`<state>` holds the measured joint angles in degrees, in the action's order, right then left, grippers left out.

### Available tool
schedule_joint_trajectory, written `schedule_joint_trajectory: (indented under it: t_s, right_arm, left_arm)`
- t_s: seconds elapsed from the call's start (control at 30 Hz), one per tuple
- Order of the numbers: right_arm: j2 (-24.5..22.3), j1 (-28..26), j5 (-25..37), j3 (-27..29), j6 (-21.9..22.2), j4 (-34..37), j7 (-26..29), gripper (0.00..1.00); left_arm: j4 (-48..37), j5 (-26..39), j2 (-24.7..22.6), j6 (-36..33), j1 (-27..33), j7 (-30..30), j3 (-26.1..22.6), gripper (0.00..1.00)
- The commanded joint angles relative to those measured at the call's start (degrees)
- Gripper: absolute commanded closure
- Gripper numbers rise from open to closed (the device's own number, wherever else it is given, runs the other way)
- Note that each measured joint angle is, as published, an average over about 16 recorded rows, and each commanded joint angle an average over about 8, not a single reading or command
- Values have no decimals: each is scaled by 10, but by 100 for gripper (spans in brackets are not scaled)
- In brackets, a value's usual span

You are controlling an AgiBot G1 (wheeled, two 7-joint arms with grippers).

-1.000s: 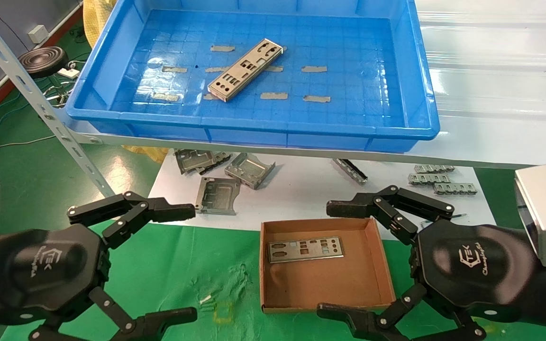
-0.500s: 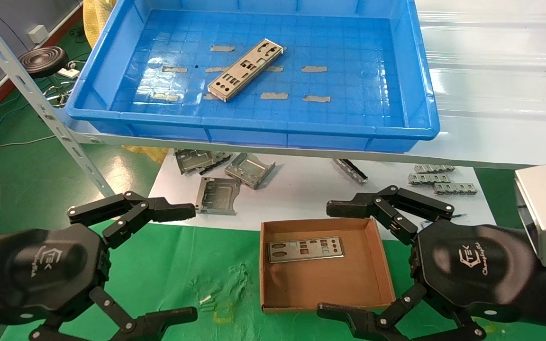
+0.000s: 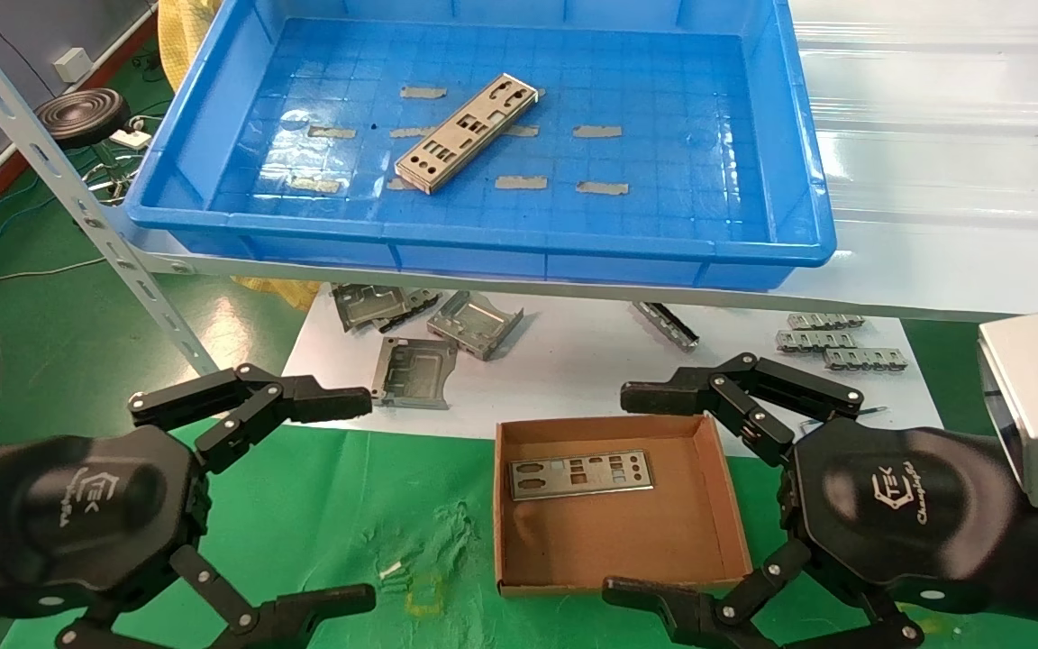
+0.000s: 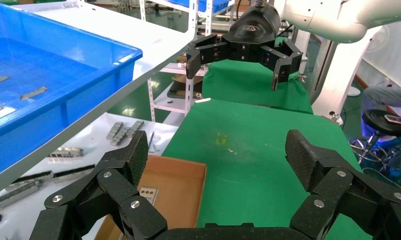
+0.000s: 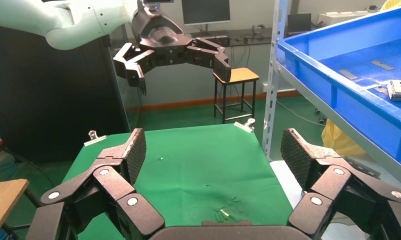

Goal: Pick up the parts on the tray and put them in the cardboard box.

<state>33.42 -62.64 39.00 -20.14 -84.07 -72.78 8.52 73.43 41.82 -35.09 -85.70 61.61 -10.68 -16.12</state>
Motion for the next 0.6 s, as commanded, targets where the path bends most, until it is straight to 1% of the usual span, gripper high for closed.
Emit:
schedule_joint_trajectory:
  t_s: [0.03,0.6]
  right_arm:
    - [0,0,0,0,0,0,0,0]
    - [0,0,0,0,0,0,0,0]
  left_arm:
    - [0,0,0,0,0,0,0,0]
    - [0,0,0,0,0,0,0,0]
